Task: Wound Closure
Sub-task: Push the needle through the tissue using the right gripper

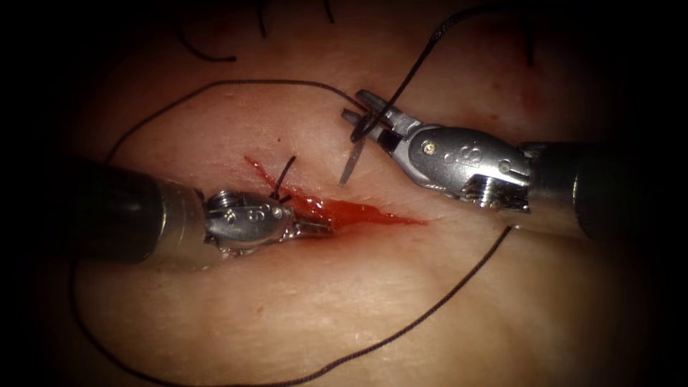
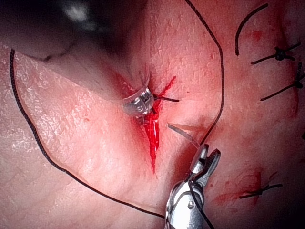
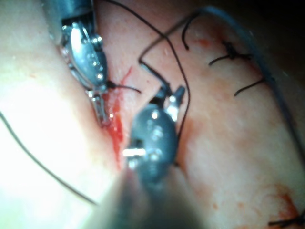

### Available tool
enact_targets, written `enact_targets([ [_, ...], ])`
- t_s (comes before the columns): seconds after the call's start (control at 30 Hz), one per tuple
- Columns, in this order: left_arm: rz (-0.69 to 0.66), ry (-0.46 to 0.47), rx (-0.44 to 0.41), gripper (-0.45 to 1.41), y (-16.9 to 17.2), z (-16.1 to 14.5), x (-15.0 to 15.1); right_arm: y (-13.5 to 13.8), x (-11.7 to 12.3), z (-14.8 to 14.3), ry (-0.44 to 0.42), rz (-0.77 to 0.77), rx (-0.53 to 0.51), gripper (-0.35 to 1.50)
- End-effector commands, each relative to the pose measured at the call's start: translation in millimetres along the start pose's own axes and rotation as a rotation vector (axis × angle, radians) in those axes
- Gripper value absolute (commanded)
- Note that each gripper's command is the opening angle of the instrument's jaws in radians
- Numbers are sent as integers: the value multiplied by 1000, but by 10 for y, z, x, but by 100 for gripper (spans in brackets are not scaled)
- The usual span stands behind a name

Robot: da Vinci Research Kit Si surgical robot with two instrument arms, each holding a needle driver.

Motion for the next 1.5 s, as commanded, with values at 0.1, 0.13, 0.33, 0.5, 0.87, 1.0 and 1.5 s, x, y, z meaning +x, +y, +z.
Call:
enact_targets([
  [0.1,-3,-10,-13,-6,7,14,-10,-2,-2,7,3,1,4,-35],
  [0.13,-5,-16,-15,-6,7,15,-12,-1,-1,8,5,7,9,-35],
  [0.33,-13,-17,-27,-6,5,16,-24,6,1,13,11,59,28,-35],
  [0.5,-27,-20,-34,-6,3,11,-37,13,-6,21,1,183,53,-35],
  [0.87,-34,-23,-42,-6,4,6,-55,52,-34,42,-57,440,53,-35],
  [1.0,-34,-24,-44,-6,4,5,-54,65,-40,51,-83,531,70,-35],
  [1.5,-34,-25,-39,-6,3,-1,-52,29,-66,67,-210,836,209,-35],
])
